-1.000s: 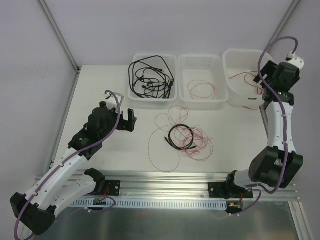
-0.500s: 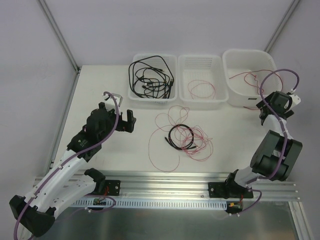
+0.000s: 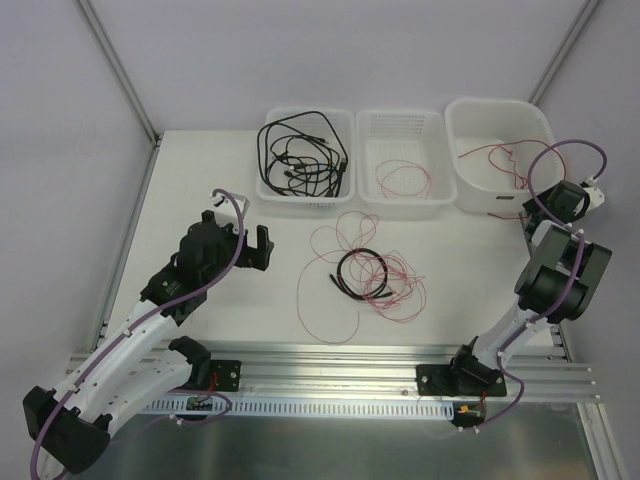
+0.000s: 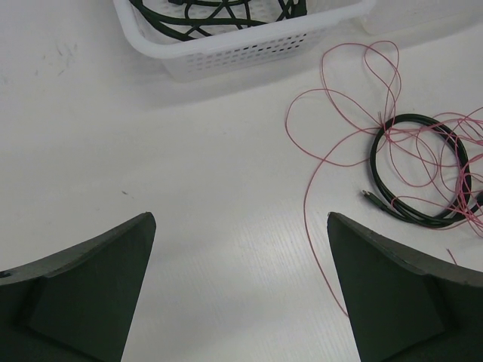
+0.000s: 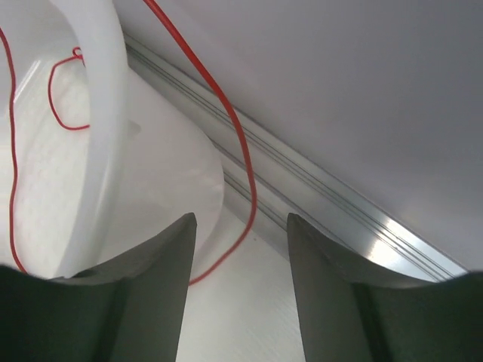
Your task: Untangle the cables
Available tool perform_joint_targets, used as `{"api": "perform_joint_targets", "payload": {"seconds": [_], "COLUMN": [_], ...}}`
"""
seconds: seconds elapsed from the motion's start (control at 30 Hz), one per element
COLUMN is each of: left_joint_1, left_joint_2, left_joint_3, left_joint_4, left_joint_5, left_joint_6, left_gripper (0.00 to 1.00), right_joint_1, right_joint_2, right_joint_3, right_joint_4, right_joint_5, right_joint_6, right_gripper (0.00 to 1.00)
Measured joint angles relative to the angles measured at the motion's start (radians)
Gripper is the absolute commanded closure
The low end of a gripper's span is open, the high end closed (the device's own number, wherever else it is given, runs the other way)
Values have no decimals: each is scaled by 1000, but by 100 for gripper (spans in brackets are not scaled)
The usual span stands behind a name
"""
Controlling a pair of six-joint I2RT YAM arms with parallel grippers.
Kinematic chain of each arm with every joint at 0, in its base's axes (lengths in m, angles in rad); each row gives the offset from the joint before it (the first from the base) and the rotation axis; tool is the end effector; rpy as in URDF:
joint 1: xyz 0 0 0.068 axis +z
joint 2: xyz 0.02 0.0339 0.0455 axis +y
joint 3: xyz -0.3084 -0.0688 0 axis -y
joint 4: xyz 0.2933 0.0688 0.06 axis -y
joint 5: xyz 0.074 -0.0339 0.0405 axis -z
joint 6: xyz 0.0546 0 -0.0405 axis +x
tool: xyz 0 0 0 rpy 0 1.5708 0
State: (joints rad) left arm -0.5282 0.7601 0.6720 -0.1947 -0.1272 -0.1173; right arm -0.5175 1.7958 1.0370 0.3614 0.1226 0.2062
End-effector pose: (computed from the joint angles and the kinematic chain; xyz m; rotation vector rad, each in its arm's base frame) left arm 0.1909 -0.1034 0.3242 0.2927 1.8411 -0.3310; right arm 0.3974 -0.2339 0.2062 0.7755 1.8209 -0.3237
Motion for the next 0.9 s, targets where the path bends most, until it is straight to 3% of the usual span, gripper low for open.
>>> {"api": "perform_joint_targets", "payload": {"seconds": [0.23,0.9], "left_joint_1": [0,0], "left_joint_2": [2,-30], "left_joint_3": [0,-17], "left_joint_4": [19,39], "left_joint_5": [10,21], "left_joint_6": [0,3], "left_gripper": [1,1], "right_joint_1": [3,6], "right_joint_2": [45,129], "right_joint_3": [21,91], "right_joint_4": [50,47], "right_joint_5": [-6,10], "right_joint_6": [16,84], "right_gripper": [51,51]}}
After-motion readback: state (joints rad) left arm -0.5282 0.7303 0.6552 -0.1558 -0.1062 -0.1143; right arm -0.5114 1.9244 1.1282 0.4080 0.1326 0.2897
